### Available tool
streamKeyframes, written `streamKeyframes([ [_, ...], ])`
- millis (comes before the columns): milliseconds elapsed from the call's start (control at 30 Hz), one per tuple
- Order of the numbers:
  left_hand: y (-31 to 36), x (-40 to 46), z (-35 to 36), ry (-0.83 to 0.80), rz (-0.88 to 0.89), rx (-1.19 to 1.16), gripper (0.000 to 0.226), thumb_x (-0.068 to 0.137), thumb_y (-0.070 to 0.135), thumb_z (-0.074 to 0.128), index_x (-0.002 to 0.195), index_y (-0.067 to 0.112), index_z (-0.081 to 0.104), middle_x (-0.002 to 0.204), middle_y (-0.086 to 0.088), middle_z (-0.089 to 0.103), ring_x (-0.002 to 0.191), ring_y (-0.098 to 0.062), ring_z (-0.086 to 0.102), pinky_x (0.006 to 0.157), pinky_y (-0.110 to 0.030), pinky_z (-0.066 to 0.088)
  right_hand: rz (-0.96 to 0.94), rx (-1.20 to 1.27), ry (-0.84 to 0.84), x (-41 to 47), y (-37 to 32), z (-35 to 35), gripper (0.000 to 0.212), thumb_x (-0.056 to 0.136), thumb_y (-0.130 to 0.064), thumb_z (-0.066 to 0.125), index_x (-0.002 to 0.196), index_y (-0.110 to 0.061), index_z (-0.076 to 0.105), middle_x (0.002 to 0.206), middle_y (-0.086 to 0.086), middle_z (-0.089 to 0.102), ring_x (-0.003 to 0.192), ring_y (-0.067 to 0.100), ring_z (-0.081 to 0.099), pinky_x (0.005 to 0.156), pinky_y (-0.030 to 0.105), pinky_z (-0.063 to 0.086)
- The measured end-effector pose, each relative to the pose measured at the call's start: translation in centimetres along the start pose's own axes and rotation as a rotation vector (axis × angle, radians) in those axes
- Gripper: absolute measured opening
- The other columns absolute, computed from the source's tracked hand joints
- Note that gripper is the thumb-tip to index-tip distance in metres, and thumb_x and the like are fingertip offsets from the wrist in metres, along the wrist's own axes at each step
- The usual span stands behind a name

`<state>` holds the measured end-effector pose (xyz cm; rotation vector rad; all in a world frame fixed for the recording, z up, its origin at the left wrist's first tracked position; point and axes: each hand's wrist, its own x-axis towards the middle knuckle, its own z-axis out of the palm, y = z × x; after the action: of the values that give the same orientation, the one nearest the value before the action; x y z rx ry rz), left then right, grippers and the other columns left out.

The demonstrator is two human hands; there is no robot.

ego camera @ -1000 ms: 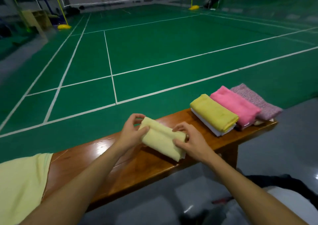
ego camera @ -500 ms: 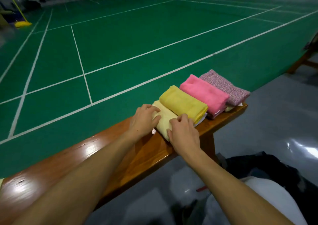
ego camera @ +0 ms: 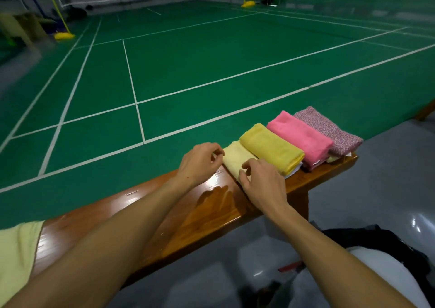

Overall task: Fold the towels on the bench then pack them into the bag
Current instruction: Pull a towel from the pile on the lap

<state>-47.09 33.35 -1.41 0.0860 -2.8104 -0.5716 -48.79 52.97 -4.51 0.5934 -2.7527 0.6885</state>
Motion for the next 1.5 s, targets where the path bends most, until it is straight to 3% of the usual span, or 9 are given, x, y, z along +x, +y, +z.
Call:
streamKeyframes([
  [300,-6.3,-12.7,-11.9,0.034,-0.037,0.176,0.012,0.092,0.041,0.061,0.086,0.032,0.066,0.079,0.02,0.067,0.072,-0.001,0.063,0.063,-0.029,0.053,-0.452,0.194,0.15,-2.4,-9.0,1.5,0.009,0.096,-0.03,0.062,0.093,-0.022,0.062,0.087,-0.005,0.062,0.08,0.015,0.055,0.058,0.031,0.047],
  [400,-10.6,-18.7,-15.2,-0.043,-0.117,0.277,0.026,0.093,0.051,0.053,0.083,0.03,0.065,0.075,0.019,0.065,0.071,-0.004,0.063,0.063,-0.03,0.054,-0.614,0.201,0.099,-4.3,-13.6,3.1,0.014,0.095,-0.032,0.057,0.089,-0.02,0.063,0.087,-0.006,0.061,0.08,0.013,0.052,0.061,0.022,0.035],
  [600,-19.4,-31.1,-21.1,-0.106,-0.351,0.349,0.034,0.095,0.053,0.054,0.074,0.028,0.063,0.068,0.017,0.06,0.063,-0.005,0.056,0.053,-0.026,0.039,-0.726,0.284,-0.122,-9.8,-24.0,8.3,0.019,0.097,-0.036,0.055,0.087,-0.02,0.062,0.087,-0.006,0.061,0.082,0.016,0.054,0.062,0.032,0.049],
  [733,-23.7,-37.9,-24.0,-0.101,-0.548,0.36,0.023,0.098,0.045,0.062,0.081,0.032,0.065,0.073,0.02,0.062,0.069,-0.004,0.059,0.054,-0.025,0.037,-0.706,0.4,-0.321,-13.4,-31.2,10.5,0.016,0.098,-0.036,0.053,0.088,-0.025,0.059,0.09,-0.011,0.059,0.082,0.01,0.05,0.069,0.03,0.046],
  [933,-28.3,-45.2,-25.9,-0.099,-0.721,0.374,0.015,0.099,0.043,0.059,0.085,0.038,0.06,0.084,0.026,0.065,0.074,0.0,0.061,0.056,-0.027,0.041,-0.494,0.453,-0.565,-17.2,-39.2,14.1,0.02,0.099,-0.034,0.057,0.107,-0.018,0.066,0.096,-0.003,0.071,0.086,0.018,0.066,0.07,0.038,0.055],
  [1100,-31.4,-48.7,-26.4,0.016,-0.866,0.404,0.016,0.096,0.04,0.062,0.082,0.033,0.061,0.08,0.018,0.068,0.07,-0.009,0.062,0.061,-0.034,0.054,-0.267,0.28,-0.612,-18.0,-42.5,16.5,0.021,0.089,-0.036,0.063,0.085,-0.016,0.06,0.081,0.0,0.065,0.075,0.025,0.062,0.062,0.033,0.047],
  [1267,-33.3,-50.9,-27.2,0.124,-1.005,0.444,0.015,0.094,0.034,0.066,0.081,0.029,0.062,0.076,0.011,0.066,0.068,-0.014,0.06,0.057,-0.031,0.046,-0.167,0.243,-0.67,-17.7,-43.8,17.0,0.011,0.087,-0.027,0.065,0.082,-0.018,0.065,0.08,-0.002,0.067,0.074,0.023,0.065,0.06,0.029,0.044],
  [1400,-34.1,-51.5,-27.5,0.163,-1.103,0.475,0.011,0.09,0.034,0.067,0.091,0.023,0.068,0.094,-0.001,0.068,0.08,-0.025,0.061,0.065,-0.035,0.049,-0.145,0.352,-0.716,-17.0,-43.6,16.9,0.019,0.091,-0.031,0.059,0.077,-0.018,0.059,0.072,0.0,0.058,0.066,0.023,0.06,0.054,0.029,0.04],
  [1500,-34.5,-51.6,-27.4,0.188,-1.168,0.477,0.028,0.092,0.039,0.072,0.109,0.018,0.068,0.116,-0.013,0.064,0.101,-0.037,0.059,0.075,-0.044,0.05,-0.112,0.588,-0.715,-16.5,-42.7,16.0,0.019,0.097,-0.028,0.056,0.084,-0.014,0.053,0.077,0.002,0.054,0.065,0.017,0.049,0.057,0.035,0.04],
])
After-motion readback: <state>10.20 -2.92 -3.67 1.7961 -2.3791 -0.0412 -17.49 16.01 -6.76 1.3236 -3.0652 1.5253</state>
